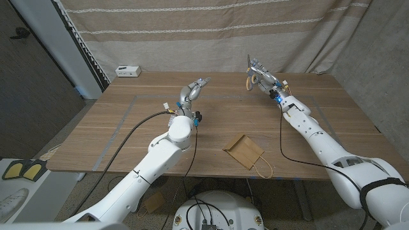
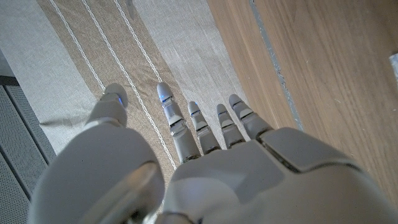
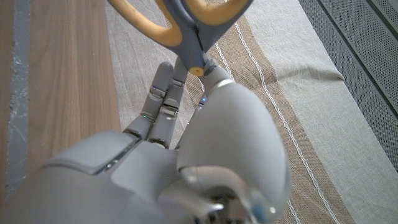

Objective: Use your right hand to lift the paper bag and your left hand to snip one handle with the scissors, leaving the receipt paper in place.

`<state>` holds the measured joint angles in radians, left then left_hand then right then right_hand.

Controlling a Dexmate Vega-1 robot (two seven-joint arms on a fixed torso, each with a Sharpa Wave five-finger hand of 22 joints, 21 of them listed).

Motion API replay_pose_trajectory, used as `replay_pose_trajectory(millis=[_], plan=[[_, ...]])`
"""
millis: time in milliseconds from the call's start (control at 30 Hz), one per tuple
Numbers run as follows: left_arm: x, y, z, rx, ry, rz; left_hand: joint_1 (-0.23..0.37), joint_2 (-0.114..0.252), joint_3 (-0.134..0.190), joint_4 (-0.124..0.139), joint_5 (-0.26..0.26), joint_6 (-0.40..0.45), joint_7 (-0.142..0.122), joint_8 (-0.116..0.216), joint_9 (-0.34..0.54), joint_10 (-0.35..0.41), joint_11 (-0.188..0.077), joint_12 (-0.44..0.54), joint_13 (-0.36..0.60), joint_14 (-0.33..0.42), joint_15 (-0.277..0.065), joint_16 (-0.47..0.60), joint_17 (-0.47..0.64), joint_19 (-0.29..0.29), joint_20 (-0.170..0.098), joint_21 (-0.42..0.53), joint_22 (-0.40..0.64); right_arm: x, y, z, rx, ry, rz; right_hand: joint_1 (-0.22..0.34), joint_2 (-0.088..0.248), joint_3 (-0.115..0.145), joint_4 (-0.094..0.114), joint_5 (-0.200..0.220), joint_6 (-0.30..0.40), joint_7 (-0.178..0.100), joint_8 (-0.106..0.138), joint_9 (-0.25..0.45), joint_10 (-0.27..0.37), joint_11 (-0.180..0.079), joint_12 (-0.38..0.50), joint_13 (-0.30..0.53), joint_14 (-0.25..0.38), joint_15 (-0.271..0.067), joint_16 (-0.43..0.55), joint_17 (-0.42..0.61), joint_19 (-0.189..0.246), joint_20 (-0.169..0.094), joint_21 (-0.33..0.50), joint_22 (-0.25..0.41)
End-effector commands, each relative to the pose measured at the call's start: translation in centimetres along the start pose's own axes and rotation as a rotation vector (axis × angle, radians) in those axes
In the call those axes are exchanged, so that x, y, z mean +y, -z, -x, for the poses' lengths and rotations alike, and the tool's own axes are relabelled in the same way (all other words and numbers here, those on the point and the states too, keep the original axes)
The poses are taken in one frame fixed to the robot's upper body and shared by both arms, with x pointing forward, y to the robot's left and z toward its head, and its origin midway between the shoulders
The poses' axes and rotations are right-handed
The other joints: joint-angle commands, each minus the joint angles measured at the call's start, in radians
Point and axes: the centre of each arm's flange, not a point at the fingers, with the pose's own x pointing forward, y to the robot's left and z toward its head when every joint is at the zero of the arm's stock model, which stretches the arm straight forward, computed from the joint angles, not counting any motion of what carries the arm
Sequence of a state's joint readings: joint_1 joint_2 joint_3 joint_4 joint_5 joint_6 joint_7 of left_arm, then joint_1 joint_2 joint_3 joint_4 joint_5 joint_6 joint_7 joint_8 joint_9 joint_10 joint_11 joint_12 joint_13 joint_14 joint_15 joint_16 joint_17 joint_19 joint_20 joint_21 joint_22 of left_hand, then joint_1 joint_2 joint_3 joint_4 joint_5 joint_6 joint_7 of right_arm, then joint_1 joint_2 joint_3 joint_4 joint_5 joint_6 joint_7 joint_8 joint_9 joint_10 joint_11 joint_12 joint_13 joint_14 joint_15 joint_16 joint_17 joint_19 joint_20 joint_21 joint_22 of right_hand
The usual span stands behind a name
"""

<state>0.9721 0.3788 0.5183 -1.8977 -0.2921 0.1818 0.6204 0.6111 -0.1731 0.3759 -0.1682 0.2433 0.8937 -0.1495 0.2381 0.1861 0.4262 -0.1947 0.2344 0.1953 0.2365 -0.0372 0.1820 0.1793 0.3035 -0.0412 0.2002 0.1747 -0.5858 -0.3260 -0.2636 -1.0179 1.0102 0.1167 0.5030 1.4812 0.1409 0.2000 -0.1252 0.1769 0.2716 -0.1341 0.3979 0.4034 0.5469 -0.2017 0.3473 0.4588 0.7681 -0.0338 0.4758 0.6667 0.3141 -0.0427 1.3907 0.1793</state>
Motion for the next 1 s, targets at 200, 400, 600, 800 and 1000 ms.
replay_pose_trajectory(millis=[200,400,600,800,1000], plan=[[-1.2,0.2,-0.2,0.007,0.015,0.006,0.019,-0.001,-0.007,0.000,-0.007,0.013,0.019,0.000,0.002,0.011,-0.005,0.002,0.003,0.011,-0.182,0.006,0.002,0.011,-0.165,0.002,0.004,0.4,0.6,-0.1,-0.009,-0.001,0.015,0.022,0.011,0.019,-0.018,0.007,0.013,-0.004,-0.006,0.002,0.012,-0.003,-0.004,0.000,0.060,-0.206,0.006,0.242,-0.005,-0.149,0.007,0.005],[-1.8,0.2,-0.3,0.006,0.024,0.003,0.021,-0.001,-0.008,0.000,-0.008,0.012,0.023,-0.002,0.002,0.010,-0.005,0.001,0.003,0.012,-0.181,0.006,0.002,0.011,-0.165,0.002,0.004,0.7,0.8,0.0,-0.007,-0.003,0.016,0.025,0.011,0.019,-0.019,0.007,0.017,-0.004,-0.007,0.002,0.016,-0.003,-0.005,-0.001,0.062,-0.206,0.008,0.241,-0.006,-0.149,0.009,0.005],[-2.3,0.2,-0.4,0.005,0.029,0.009,0.022,-0.001,-0.009,0.001,-0.009,0.014,0.024,-0.003,0.002,0.012,-0.004,0.001,0.003,0.013,-0.181,0.006,0.002,0.012,-0.165,0.002,0.004,0.9,1.1,0.2,-0.009,0.001,0.008,0.028,0.011,0.020,-0.020,0.007,0.024,-0.003,-0.008,0.002,0.022,-0.002,-0.005,-0.002,0.063,-0.206,0.008,0.239,-0.008,-0.149,0.010,0.004],[-2.9,0.2,-0.5,0.007,0.034,0.008,0.024,0.000,-0.011,0.002,-0.009,0.016,0.033,-0.004,0.003,0.013,-0.004,0.001,0.003,0.015,-0.181,0.006,0.002,0.012,-0.165,0.001,0.004,1.1,1.2,0.4,-0.011,0.002,0.016,0.028,0.010,0.019,-0.020,0.006,0.038,-0.005,-0.005,0.002,0.034,-0.003,-0.002,-0.004,0.062,-0.206,0.007,0.236,-0.010,-0.148,0.012,0.004],[-3.3,0.2,-0.7,0.012,0.041,0.007,0.027,0.001,-0.012,0.002,-0.010,0.022,0.039,-0.004,0.003,0.017,-0.005,0.002,0.003,0.016,-0.182,0.006,0.002,0.013,-0.165,0.001,0.004,1.3,1.4,0.4,-0.011,-0.002,0.015,0.029,0.010,0.019,-0.019,0.006,0.039,-0.004,-0.008,0.002,0.036,-0.002,-0.004,-0.005,0.062,-0.206,0.007,0.235,-0.011,-0.148,0.013,0.003]])
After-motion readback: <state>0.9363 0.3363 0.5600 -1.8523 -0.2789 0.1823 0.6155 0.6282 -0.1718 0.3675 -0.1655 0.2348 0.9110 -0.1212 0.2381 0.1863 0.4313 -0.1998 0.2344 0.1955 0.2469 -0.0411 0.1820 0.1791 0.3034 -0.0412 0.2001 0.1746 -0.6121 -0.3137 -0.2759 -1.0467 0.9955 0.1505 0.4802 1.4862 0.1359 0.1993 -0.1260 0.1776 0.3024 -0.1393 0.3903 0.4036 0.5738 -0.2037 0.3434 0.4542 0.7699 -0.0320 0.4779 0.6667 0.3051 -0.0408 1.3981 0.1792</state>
